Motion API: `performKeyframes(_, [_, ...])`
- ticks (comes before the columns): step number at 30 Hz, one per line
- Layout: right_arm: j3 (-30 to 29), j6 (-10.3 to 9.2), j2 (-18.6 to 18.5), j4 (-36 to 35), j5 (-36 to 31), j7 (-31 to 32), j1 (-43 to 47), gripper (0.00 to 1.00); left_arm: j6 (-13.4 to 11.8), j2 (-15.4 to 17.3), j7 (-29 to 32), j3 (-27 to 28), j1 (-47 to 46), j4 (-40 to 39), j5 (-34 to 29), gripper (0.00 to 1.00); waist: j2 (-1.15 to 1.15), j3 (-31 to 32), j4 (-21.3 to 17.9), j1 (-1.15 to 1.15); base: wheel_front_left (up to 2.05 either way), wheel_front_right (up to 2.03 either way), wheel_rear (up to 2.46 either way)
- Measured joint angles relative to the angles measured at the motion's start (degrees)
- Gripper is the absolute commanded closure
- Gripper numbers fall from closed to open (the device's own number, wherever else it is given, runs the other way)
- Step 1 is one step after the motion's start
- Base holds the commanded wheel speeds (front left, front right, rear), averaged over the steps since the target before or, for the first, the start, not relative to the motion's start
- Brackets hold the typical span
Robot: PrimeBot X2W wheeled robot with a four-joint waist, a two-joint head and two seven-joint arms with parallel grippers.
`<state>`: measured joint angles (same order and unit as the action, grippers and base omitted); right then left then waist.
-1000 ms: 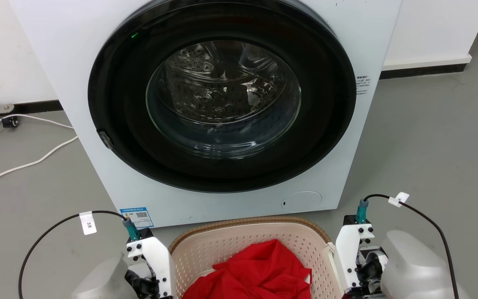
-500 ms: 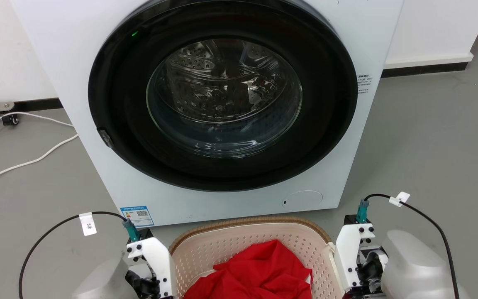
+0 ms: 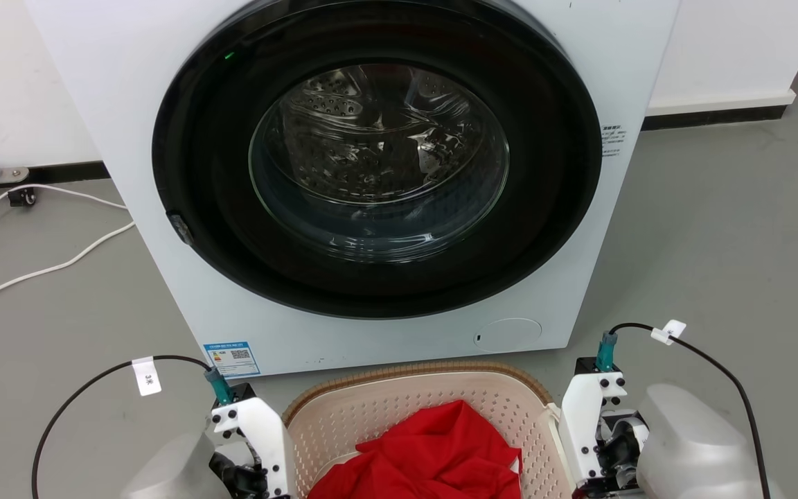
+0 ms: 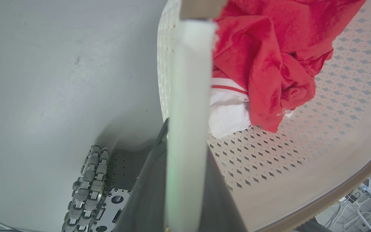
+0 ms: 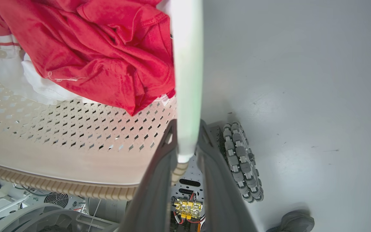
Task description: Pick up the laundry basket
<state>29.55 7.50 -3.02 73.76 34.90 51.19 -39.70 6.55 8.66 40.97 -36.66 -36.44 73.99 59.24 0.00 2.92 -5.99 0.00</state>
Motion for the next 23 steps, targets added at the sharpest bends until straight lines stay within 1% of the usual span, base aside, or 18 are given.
performKeyframes(23, [1.7,0.0,-0.01,-0.01,1.83,-0.31,-0.03,1.0,0.0,0.12,-0.81,-0.13,0.03,0.08,0.44,1.0,0.0,-0.19,0.28,0.0,0.0,0.0,0.0])
